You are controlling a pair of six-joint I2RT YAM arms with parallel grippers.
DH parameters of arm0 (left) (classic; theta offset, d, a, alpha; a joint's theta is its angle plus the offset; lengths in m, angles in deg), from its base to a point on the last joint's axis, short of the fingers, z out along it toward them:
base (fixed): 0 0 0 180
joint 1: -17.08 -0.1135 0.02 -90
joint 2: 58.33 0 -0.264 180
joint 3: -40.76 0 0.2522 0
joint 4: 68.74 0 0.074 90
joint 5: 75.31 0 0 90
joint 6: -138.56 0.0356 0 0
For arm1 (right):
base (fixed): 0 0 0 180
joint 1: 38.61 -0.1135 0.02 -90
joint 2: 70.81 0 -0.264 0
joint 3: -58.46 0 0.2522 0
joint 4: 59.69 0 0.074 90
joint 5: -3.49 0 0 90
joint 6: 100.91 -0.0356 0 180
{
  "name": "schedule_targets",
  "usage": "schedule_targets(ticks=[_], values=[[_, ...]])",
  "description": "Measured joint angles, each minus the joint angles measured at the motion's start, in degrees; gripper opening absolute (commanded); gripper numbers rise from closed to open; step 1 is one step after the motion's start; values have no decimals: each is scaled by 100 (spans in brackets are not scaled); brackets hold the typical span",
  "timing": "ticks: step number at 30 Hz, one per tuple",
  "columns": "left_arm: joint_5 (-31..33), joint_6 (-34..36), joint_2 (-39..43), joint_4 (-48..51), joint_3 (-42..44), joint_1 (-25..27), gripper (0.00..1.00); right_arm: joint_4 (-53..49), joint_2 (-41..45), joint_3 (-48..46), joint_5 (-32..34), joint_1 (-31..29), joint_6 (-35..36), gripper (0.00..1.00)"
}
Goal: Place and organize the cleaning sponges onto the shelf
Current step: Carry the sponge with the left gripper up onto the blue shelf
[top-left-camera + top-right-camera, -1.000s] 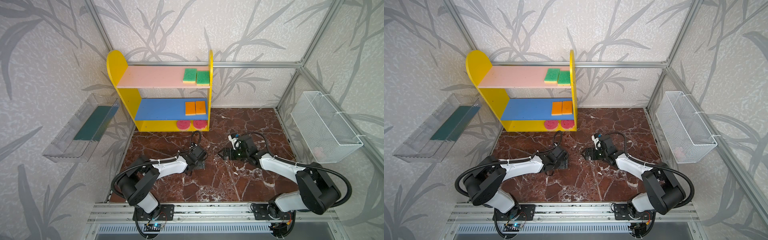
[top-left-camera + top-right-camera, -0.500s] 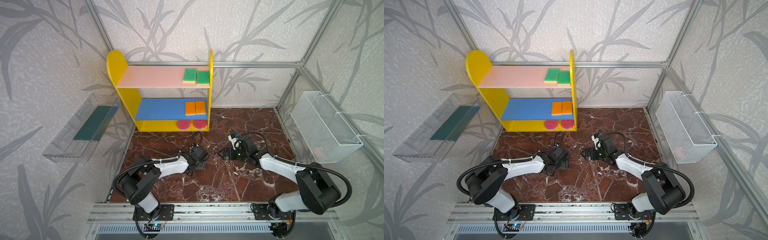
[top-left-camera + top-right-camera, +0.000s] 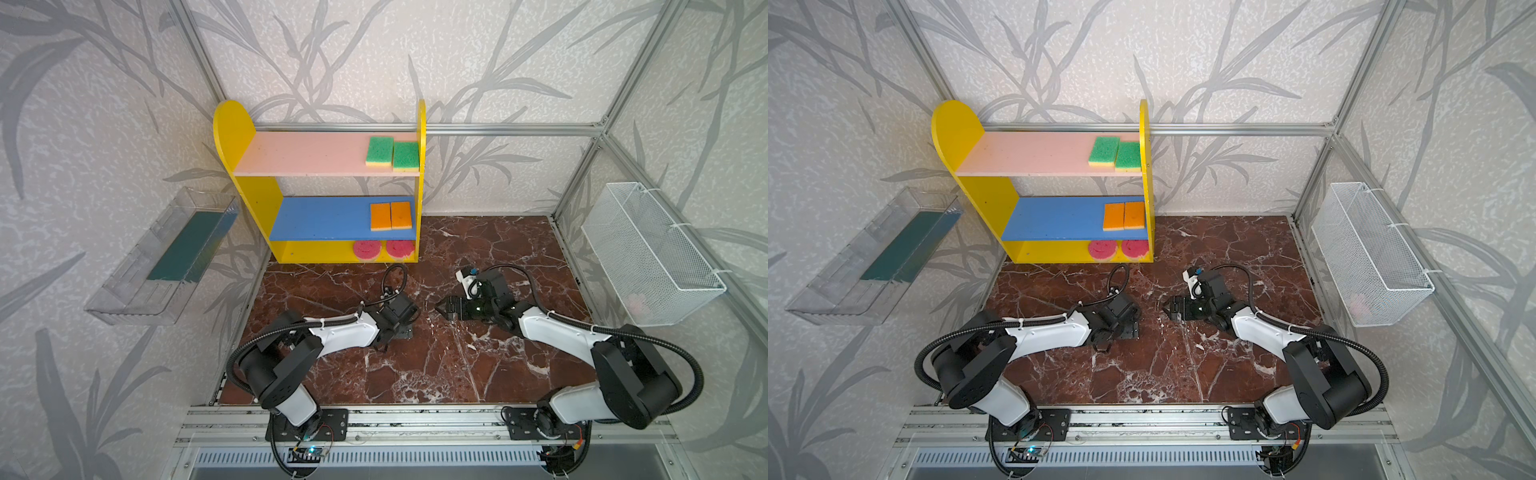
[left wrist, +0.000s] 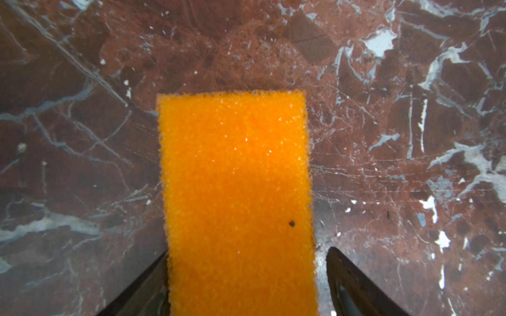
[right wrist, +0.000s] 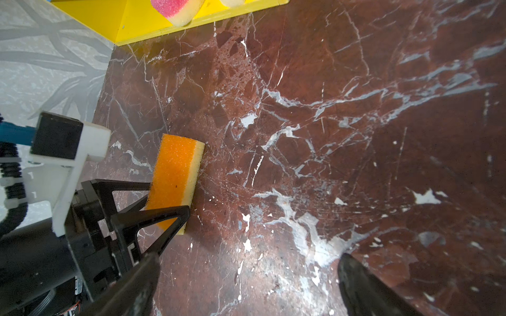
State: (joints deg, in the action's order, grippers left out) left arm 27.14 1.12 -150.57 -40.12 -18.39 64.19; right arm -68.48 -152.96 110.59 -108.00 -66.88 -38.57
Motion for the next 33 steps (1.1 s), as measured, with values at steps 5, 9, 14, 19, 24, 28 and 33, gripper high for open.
schedule_targets(ticks=[5, 9, 14, 19, 24, 28, 33], values=[[55, -101, 0, 13, 15, 127, 84, 2, 0, 0, 0, 0, 0, 99], [120, -181, 44, 33, 63, 199, 77, 26, 0, -15, -2, 0, -2, 99], [142, -254, 83, 61, 101, 216, 67, 44, 0, -31, -2, 0, -7, 99], [140, -273, 85, 68, 101, 216, 64, 83, 0, -33, -2, 0, -9, 99], [184, -278, 186, 350, 79, 225, 63, 81, 0, -33, -2, 0, -11, 99], [413, -210, 426, 844, -76, 173, 63, 81, 0, -33, -2, 0, -11, 99], [702, 48, 1174, 850, -118, -153, 63, 81, 28, -63, 0, 0, -9, 99]])
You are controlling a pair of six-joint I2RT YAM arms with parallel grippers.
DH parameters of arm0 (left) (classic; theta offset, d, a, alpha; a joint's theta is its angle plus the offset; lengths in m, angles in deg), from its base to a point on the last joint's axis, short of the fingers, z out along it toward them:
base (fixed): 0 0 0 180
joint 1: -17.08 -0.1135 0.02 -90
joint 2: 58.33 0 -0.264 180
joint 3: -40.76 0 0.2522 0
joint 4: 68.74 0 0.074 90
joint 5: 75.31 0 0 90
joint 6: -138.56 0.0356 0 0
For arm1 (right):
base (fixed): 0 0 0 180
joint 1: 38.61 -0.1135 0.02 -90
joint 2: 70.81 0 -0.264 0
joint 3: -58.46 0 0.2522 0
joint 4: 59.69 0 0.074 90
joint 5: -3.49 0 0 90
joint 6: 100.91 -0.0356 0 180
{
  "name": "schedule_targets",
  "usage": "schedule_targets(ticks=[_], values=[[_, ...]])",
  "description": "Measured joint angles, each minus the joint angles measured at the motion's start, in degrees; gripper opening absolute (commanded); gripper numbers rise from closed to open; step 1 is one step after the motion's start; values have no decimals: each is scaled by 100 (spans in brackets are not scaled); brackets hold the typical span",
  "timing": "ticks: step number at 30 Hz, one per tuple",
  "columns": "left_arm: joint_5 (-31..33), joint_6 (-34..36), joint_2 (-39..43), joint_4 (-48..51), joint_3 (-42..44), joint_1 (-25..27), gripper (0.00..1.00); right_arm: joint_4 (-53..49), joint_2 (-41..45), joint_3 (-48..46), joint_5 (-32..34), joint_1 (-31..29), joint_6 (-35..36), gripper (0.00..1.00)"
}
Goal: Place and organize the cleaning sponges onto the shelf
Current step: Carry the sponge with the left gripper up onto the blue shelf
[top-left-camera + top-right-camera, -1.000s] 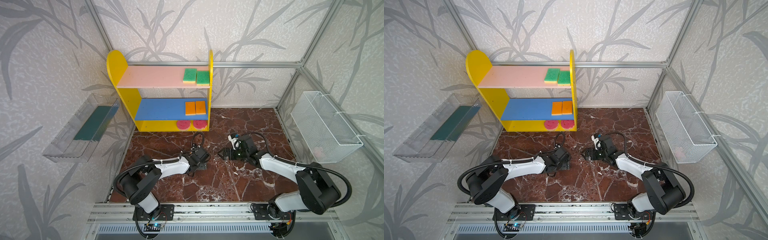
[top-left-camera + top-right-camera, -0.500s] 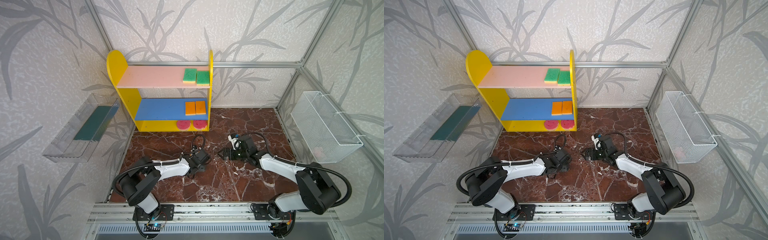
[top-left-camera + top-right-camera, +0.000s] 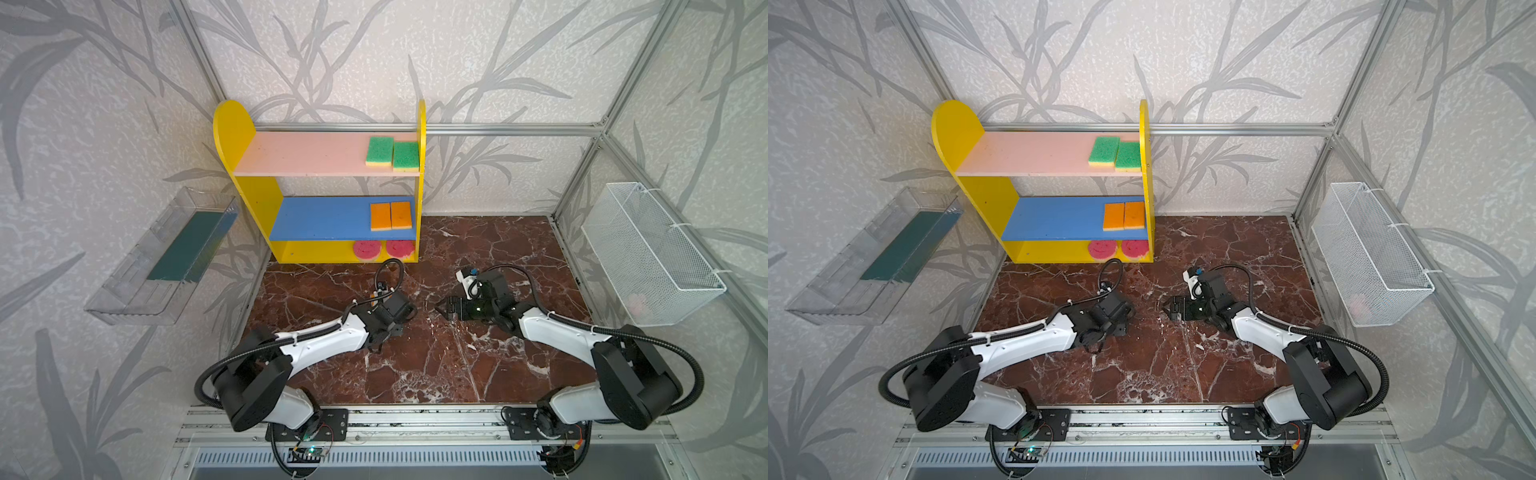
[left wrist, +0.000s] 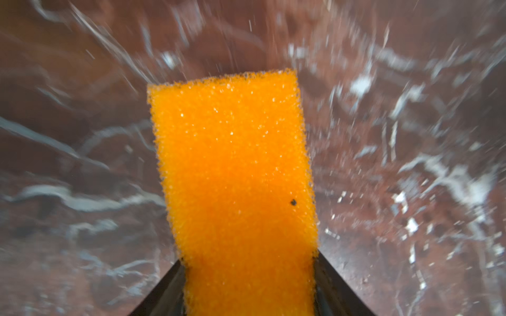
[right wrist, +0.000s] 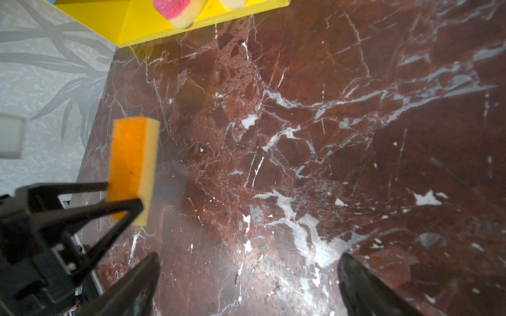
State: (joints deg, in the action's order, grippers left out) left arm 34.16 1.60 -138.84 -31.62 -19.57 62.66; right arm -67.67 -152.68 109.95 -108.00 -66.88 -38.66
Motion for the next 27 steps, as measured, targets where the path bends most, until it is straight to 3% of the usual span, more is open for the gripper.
schedule_targets(ticks=[7, 12, 21, 27], values=[[142, 761, 817, -509, 9, -1095, 62, -2, 55, -33, 0, 0, 2, 99], [-13, 1340, 931, -1281, 2, -1829, 60, -2, 55, -33, -2, 0, 2, 99], [-708, 2046, -238, -2170, -1084, -2588, 60, 0, 55, -33, -13, 15, 4, 99], [-1095, 2350, -885, -2253, -1943, -2962, 60, 4, 55, -33, -61, 15, -4, 99]])
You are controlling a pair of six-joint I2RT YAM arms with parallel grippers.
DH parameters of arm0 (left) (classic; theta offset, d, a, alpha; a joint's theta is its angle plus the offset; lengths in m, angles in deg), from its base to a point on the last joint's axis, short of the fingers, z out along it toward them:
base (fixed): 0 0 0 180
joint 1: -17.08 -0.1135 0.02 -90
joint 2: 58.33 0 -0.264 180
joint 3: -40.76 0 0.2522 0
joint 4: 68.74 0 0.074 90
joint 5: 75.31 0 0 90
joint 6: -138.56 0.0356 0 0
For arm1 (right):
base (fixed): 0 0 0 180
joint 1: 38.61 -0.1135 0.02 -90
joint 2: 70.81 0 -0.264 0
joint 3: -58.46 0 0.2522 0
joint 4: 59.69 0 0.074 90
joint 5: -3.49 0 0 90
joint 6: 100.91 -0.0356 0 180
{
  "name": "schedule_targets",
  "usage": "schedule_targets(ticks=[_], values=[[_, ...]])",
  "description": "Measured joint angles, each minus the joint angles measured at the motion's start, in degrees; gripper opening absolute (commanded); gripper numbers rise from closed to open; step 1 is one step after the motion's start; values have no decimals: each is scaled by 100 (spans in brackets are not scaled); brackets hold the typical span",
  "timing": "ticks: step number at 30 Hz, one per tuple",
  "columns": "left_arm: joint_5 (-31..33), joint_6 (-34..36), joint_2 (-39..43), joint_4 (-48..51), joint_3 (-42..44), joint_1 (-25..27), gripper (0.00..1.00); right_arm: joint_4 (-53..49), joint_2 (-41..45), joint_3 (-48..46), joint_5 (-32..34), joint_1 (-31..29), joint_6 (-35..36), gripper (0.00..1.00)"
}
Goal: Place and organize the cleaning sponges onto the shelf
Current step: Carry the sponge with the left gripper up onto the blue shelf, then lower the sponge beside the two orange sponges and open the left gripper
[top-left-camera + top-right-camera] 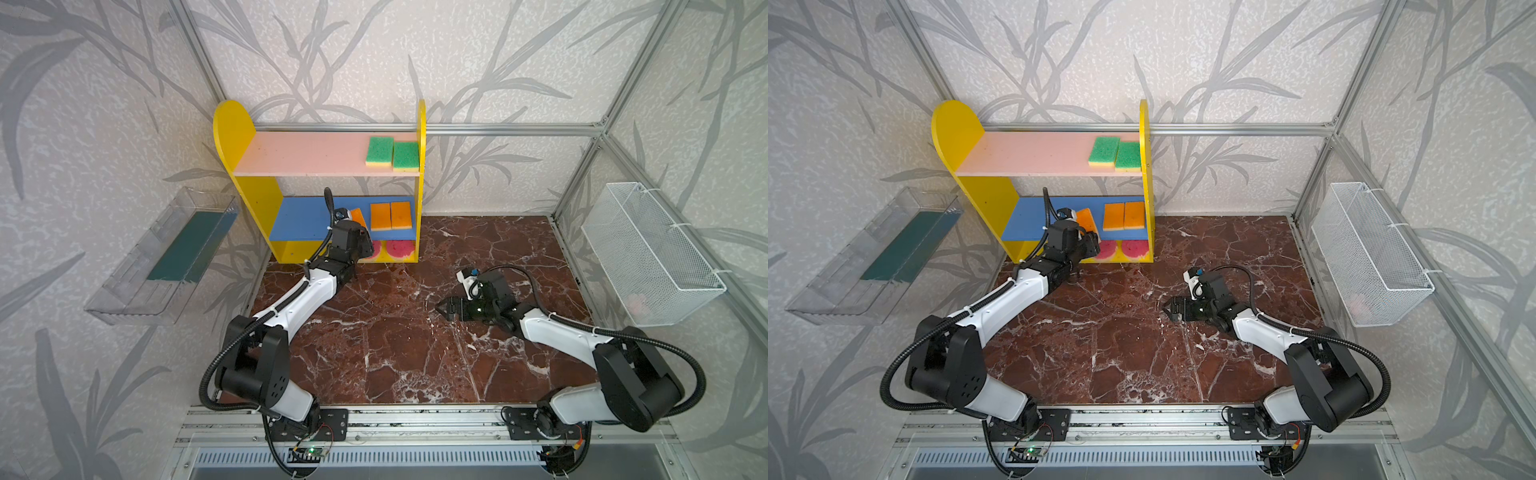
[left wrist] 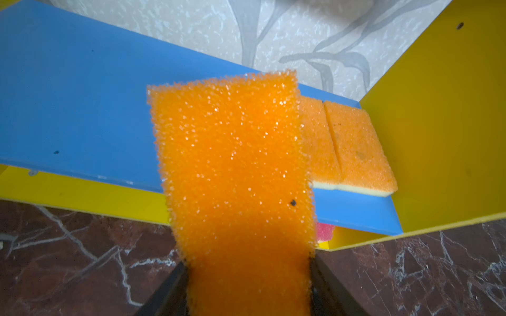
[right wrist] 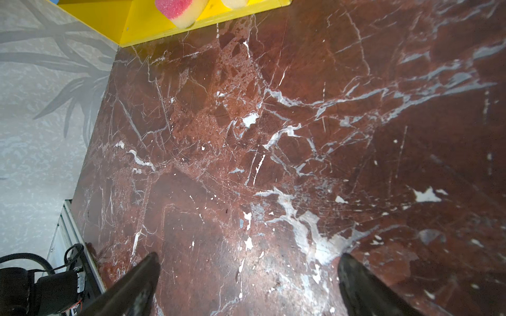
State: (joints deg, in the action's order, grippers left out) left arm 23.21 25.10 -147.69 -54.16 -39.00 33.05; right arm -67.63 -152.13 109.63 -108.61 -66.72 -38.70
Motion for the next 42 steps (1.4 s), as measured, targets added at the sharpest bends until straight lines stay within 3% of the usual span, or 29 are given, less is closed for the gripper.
schedule_targets(ticks=[16, 30, 42], values=[[-588, 695, -1342, 140, -1320, -457, 59, 59, 0, 0, -153, 0, -107, 99], [-745, 903, -1825, 264, -1829, -686, 60, 118, -4, -4, -153, 0, -114, 99], [-968, 1071, -2035, 413, -1893, -730, 80, 160, -42, -4, -153, 0, -114, 99]])
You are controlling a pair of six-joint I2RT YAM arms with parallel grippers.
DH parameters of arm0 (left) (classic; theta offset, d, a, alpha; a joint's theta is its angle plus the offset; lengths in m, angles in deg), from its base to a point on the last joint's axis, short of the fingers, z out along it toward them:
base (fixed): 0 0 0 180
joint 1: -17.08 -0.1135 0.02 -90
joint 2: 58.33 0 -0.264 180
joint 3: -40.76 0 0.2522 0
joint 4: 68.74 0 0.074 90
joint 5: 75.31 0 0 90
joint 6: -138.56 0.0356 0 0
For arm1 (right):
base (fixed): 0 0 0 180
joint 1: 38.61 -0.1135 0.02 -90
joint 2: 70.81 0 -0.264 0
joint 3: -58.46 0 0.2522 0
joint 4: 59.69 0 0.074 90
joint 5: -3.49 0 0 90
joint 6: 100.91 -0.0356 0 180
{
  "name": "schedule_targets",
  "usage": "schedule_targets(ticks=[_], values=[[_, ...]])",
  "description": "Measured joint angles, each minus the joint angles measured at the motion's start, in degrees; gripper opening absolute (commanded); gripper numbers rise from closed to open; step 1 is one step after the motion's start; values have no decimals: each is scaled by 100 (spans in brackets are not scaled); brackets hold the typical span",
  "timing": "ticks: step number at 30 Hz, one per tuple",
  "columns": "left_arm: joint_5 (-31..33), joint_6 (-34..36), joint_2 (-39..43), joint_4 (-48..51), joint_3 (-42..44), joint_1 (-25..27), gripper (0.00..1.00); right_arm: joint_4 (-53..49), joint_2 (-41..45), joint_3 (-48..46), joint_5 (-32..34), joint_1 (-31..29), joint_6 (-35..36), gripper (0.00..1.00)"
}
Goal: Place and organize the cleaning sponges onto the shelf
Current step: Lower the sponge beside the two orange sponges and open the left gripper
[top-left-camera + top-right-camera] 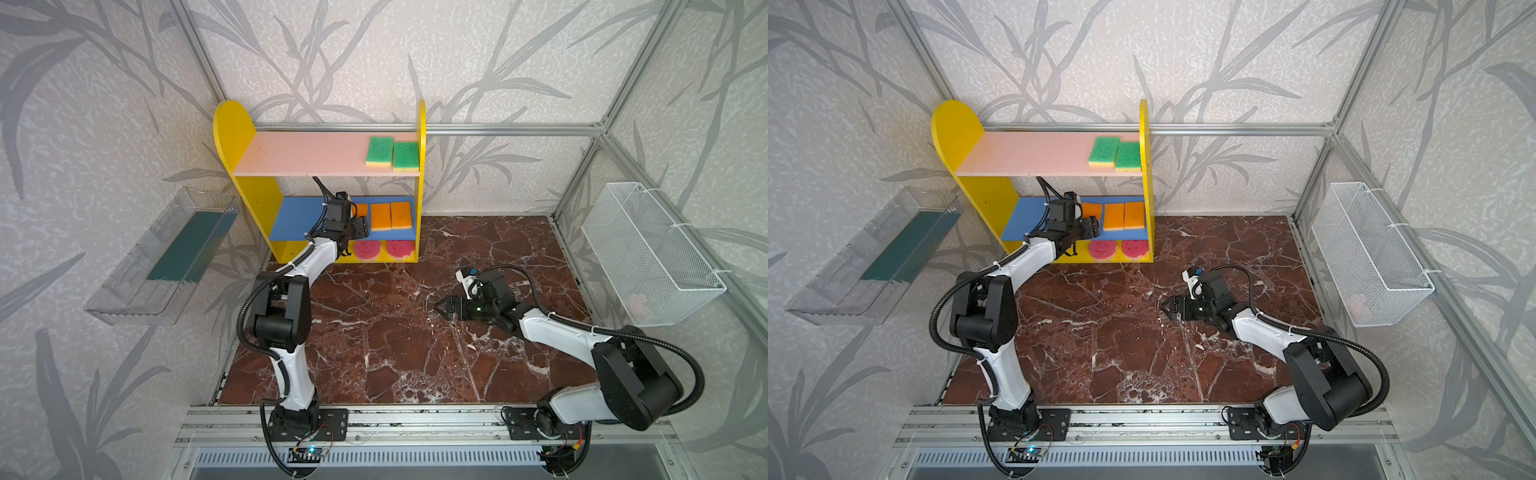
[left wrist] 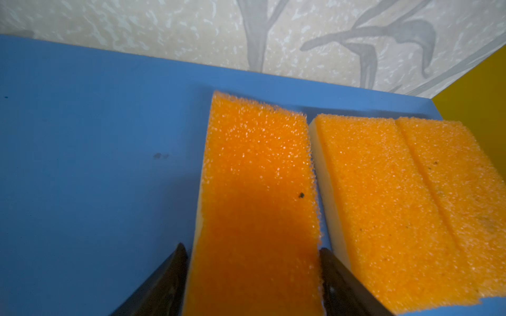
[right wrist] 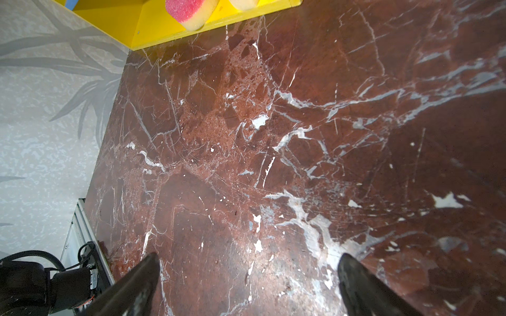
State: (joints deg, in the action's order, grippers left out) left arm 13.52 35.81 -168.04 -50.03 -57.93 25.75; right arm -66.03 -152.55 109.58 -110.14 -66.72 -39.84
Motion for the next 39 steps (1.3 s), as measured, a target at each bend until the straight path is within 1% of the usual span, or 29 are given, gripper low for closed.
schedule_targets(ticks=[9, 18, 20, 22, 23, 26, 28, 32, 34, 39], values=[[-55, -17, 24, -26, 17, -44, 80, 2, 0, 0, -2, 0, 2, 99], [-251, -210, 402, -232, 494, -186, 80, 2, 0, 0, -4, 0, 2, 99], [-304, -267, 479, -313, 564, -247, 78, 2, 0, 0, -4, 0, 2, 99], [-361, -343, 542, -378, 621, -321, 74, 2, 0, 0, -4, 0, 2, 99], [-385, -393, 562, -426, 643, -358, 70, 2, 0, 0, -9, 0, 2, 99], [-511, -538, 584, -577, 682, -496, 49, 2, 0, 0, -37, 0, 0, 99], [-584, -638, 584, -645, 684, -581, 45, 4, -2, 0, -42, 0, 0, 99], [-710, -798, 581, -813, 697, -695, 44, 9, -48, 0, -42, 0, 0, 99], [-780, -894, 579, -894, 710, -750, 45, 9, -87, 0, -44, 0, 0, 99], [-1097, -1189, 442, -1165, 713, -883, 58, 11, -192, 0, -44, 0, 0, 99]])
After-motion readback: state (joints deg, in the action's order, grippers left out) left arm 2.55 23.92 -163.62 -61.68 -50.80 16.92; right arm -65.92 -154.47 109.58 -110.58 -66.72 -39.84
